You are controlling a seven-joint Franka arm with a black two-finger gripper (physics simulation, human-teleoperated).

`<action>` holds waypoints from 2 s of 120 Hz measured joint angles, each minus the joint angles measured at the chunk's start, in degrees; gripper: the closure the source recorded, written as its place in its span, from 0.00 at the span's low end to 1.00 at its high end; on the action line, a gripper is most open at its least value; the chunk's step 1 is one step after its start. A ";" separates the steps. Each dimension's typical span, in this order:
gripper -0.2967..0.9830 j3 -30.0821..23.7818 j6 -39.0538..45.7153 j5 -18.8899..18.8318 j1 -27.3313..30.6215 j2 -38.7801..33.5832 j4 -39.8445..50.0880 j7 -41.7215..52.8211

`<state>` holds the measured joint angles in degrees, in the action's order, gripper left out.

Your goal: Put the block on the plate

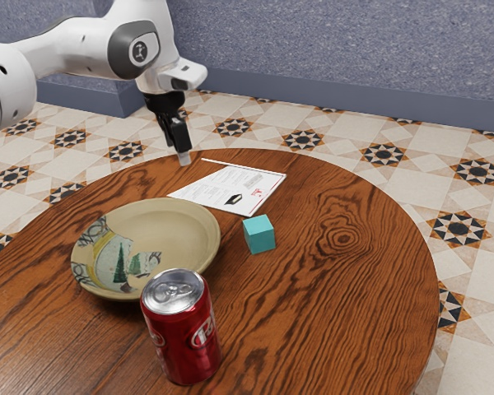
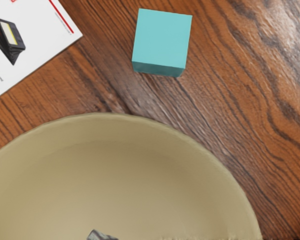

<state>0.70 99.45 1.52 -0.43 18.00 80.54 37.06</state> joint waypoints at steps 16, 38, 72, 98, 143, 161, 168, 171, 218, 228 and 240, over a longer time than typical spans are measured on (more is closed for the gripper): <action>0.23 0.00 -0.30 0.09 -0.07 0.06 -0.01 1.36; 0.23 -0.01 -0.74 0.21 -0.78 0.57 0.05 2.79; 0.23 0.18 0.85 -0.72 -4.99 11.14 -9.12 4.58; 0.23 0.33 4.01 -0.51 -5.02 21.61 -17.89 5.64; 0.23 0.26 11.73 0.46 -5.77 29.12 -17.98 3.54; 0.23 0.21 13.29 1.61 -6.41 29.78 -17.22 2.35; 0.23 0.18 13.65 2.11 -6.65 30.51 -17.17 1.96; 0.23 0.23 13.80 2.23 -6.70 30.79 -17.16 1.80; 0.30 0.69 18.25 2.72 -7.56 34.84 -17.82 -0.01; 0.45 0.70 18.63 2.68 -7.56 34.80 -17.82 -0.27; 0.48 0.70 19.03 2.44 -7.56 34.79 -17.78 -0.63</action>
<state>1.40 118.48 3.96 -8.00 52.79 62.76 36.43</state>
